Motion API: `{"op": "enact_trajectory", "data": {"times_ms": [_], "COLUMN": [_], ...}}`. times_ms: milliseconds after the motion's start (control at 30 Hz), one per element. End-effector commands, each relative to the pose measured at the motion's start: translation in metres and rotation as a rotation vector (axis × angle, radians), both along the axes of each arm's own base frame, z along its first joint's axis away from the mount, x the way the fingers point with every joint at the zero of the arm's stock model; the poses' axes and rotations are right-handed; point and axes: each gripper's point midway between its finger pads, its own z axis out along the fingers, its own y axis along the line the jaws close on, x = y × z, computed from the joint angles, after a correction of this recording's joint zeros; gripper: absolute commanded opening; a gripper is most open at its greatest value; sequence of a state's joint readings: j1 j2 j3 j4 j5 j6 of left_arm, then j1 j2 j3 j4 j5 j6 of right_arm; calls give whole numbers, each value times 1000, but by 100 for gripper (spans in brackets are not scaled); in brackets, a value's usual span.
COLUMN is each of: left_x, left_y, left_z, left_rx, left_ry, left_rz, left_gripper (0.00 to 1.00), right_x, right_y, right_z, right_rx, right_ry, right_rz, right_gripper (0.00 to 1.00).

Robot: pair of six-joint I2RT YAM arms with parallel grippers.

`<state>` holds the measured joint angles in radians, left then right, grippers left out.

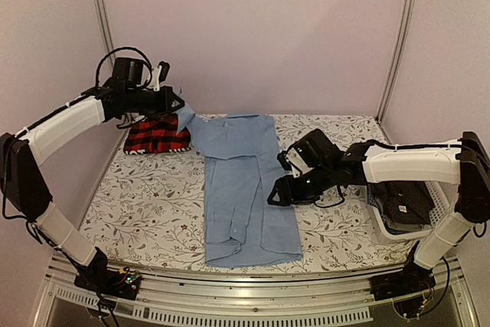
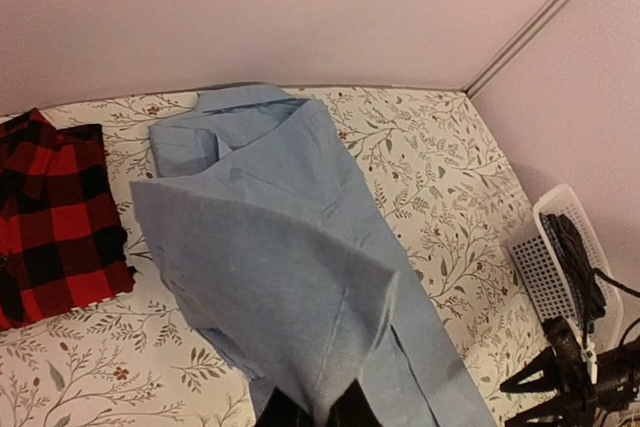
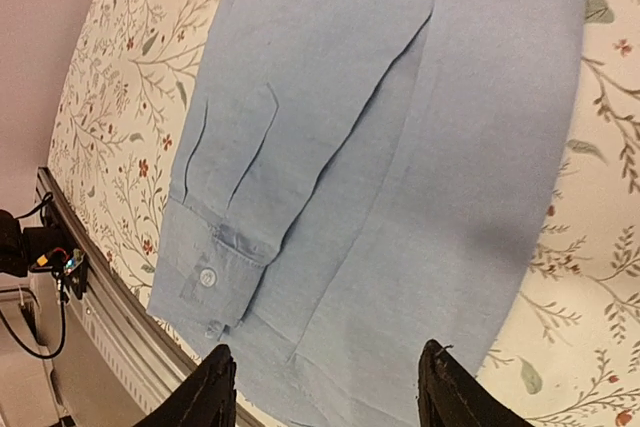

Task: Fold and stack the long sleeve shirts
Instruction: Fold the sleeve of the rectangle-folded shirt.

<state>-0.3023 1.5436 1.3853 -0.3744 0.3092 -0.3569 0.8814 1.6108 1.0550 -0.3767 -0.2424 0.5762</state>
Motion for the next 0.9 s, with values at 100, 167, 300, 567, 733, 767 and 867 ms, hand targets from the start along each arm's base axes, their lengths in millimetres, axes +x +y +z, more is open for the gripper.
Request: {"op": "enact_trajectory", "data": {"times_ms": [100, 167, 300, 567, 733, 767, 867], "left_x": [-33, -47, -74, -108, -127, -130, -136], "left_y": [-98, -121, -160, -198, -208, -210, -212], "left_z": [-30, -42, -72, -114, -125, -127, -131], "left_rx": [18, 20, 67, 127, 154, 157, 163], "left_ry": [37, 65, 133, 247, 298, 304, 323], "left_rz": [-324, -399, -527, -662, -724, -733, -744], "left_gripper": [5, 5, 5, 5, 5, 5, 5], "right_x": [71, 83, 98, 106, 106, 106, 106], "right_y": [-53, -60, -70, -76, -77, -77, -76], "right_z": [43, 51, 51, 35, 27, 26, 24], "right_rx": [-65, -70, -102, -140, -150, -152, -154], "right_ry": [-243, -279, -308, -295, -282, -281, -277], "right_rz": [-250, -280, -303, -303, -307, -308, -307], "right_gripper": [66, 67, 68, 68, 68, 69, 69]}}
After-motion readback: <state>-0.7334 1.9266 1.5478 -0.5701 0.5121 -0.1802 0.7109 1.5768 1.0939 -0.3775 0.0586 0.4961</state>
